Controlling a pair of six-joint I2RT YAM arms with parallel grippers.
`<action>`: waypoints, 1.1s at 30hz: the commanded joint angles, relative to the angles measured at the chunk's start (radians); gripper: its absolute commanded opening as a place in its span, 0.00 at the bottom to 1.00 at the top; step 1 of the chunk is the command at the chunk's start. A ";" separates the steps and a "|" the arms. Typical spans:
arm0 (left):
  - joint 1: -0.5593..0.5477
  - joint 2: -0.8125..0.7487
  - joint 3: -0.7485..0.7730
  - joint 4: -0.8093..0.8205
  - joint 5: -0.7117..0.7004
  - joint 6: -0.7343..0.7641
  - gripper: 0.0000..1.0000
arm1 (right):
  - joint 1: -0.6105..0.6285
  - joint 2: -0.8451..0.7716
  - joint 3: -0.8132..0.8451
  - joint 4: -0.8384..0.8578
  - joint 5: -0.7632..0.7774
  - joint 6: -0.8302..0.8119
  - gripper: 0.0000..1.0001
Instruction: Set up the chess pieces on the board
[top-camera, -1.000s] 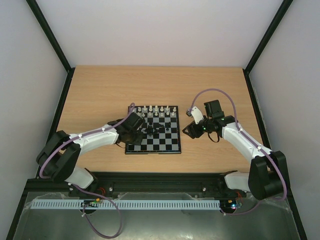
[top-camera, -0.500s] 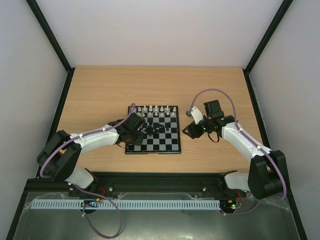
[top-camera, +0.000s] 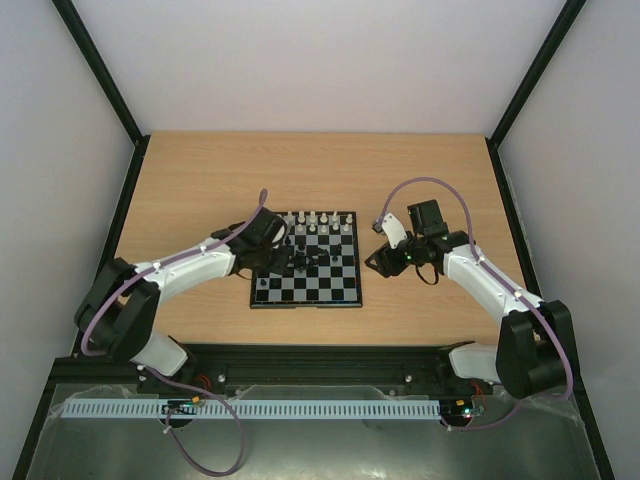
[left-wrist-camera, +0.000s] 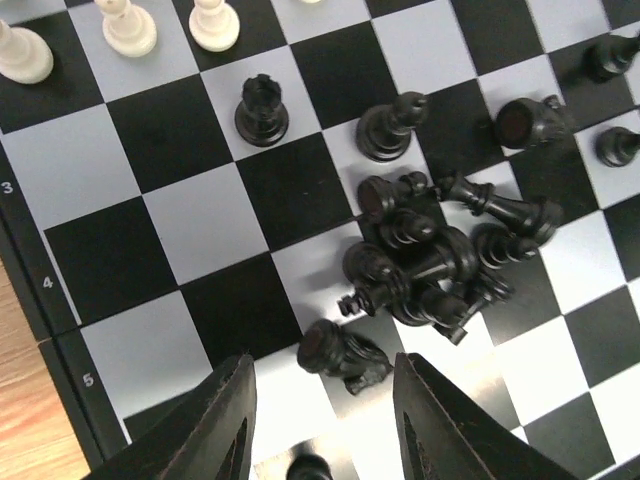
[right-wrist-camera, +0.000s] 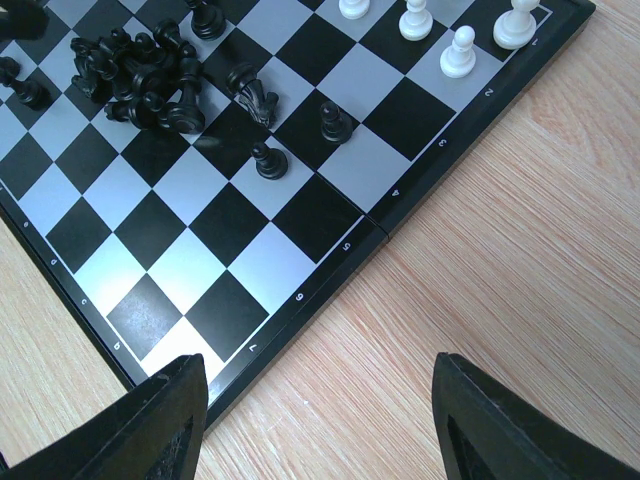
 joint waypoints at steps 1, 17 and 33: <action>0.037 0.067 0.037 0.014 0.084 0.052 0.39 | -0.002 -0.014 -0.010 -0.045 -0.003 -0.012 0.63; 0.046 0.148 0.034 0.047 0.153 0.057 0.26 | -0.002 -0.007 -0.010 -0.047 -0.003 -0.016 0.63; 0.016 0.136 -0.004 0.075 0.232 0.007 0.15 | -0.002 0.005 -0.006 -0.046 -0.030 0.003 0.63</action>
